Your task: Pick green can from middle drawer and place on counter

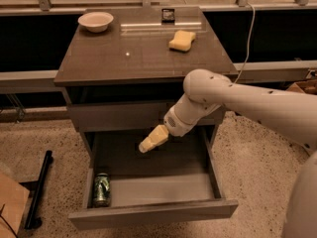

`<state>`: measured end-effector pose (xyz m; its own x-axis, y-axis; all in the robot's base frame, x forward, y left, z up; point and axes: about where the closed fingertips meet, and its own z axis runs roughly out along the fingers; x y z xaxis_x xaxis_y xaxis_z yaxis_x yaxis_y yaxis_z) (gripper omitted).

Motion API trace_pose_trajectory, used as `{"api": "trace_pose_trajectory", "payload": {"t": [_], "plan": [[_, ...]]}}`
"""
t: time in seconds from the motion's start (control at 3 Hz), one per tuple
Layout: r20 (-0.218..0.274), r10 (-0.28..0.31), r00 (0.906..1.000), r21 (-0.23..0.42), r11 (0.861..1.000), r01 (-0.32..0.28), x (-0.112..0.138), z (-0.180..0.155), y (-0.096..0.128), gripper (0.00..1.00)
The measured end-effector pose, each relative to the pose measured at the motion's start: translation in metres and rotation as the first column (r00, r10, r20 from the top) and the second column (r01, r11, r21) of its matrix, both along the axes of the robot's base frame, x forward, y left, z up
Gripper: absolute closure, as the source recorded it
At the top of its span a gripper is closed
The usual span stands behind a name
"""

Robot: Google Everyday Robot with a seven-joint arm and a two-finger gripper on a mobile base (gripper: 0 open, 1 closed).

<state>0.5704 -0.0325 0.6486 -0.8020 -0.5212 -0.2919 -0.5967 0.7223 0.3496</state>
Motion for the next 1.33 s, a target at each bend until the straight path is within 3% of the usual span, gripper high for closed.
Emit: {"api": "trace_pose_trajectory", "payload": {"t": [0.67,1.33], "plan": [[-0.025,-0.021,0.9995,-0.011,1.0,0.02,0.0,-0.009,0.005,0.0],[-0.06,-0.099,0.9933,-0.048,0.994,0.096,0.0,-0.067,0.056,0.0]]}}
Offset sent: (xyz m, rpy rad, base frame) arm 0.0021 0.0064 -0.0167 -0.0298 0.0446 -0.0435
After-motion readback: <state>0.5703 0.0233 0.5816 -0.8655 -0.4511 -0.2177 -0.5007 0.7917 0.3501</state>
